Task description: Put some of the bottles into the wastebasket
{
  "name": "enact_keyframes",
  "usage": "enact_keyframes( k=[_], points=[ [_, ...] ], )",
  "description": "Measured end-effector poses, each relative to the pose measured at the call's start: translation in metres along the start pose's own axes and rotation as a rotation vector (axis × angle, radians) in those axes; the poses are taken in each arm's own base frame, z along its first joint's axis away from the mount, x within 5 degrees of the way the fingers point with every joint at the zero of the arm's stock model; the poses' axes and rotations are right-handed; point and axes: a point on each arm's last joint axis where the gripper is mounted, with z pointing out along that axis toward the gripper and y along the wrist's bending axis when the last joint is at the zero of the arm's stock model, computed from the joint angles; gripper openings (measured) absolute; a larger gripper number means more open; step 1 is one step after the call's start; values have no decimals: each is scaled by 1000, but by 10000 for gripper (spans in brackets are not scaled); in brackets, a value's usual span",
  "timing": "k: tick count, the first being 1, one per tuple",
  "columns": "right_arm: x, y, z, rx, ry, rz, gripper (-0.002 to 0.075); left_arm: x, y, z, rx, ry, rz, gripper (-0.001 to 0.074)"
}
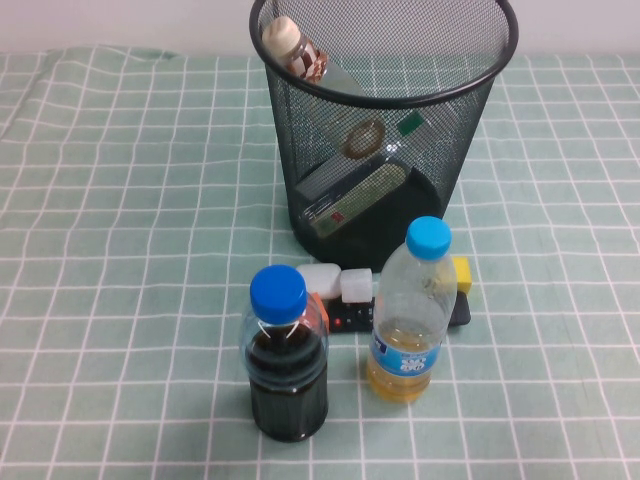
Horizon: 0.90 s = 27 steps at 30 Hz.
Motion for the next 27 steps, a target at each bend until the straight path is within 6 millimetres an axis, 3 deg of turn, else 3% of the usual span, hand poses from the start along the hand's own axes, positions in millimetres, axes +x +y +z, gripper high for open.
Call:
enact_keyframes(
  k=[4, 9, 19, 27],
  points=[
    [56, 3, 6, 53, 14, 30, -6, 0, 0, 0, 0, 0, 0, -4],
    [87, 5, 11, 58, 61, 35, -7, 0, 0, 0, 0, 0, 0, -4],
    [103, 12, 9, -14, 84, 34, -8, 0, 0, 0, 0, 0, 0, -4],
    [118, 16, 6, -66, 257, 32, -8, 0, 0, 0, 0, 0, 0, -4]
  ],
)
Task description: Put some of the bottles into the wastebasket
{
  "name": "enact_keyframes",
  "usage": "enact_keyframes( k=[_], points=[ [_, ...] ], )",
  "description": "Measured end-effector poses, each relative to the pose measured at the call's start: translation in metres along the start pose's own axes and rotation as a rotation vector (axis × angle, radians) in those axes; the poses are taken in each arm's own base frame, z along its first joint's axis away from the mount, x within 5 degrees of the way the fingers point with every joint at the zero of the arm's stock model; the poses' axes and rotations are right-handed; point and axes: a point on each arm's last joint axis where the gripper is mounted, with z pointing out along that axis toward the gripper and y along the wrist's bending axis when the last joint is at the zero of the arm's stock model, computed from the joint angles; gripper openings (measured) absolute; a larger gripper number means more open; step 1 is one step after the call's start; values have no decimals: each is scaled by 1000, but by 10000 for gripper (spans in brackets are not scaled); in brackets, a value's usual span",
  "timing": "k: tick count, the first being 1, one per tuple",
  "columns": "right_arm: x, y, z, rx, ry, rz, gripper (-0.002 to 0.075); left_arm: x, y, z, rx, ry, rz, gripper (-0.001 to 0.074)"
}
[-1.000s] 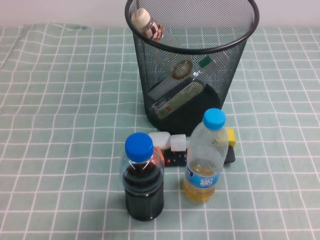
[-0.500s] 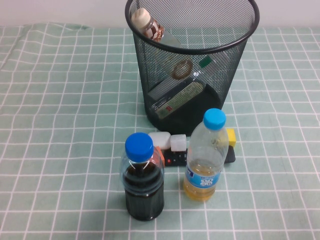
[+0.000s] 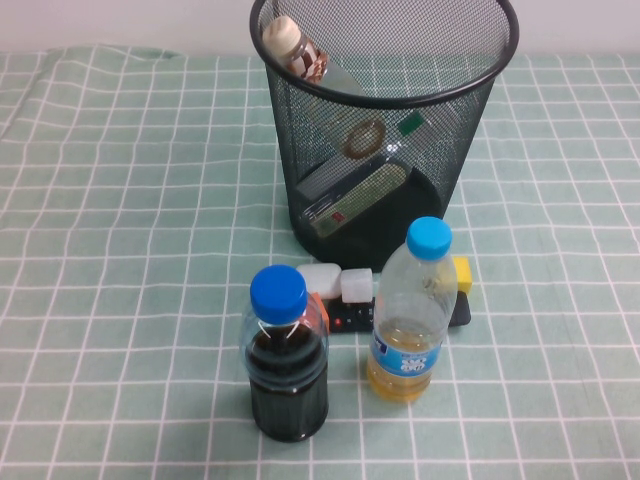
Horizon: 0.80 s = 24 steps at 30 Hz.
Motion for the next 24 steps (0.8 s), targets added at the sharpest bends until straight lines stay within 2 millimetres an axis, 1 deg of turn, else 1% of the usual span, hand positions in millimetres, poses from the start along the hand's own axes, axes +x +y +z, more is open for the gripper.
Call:
enact_keyframes(
  k=[24],
  points=[
    [0, 0, 0, 1, 8, -1, -8, 0, 0, 0, 0, 0, 0, -4]
  ],
)
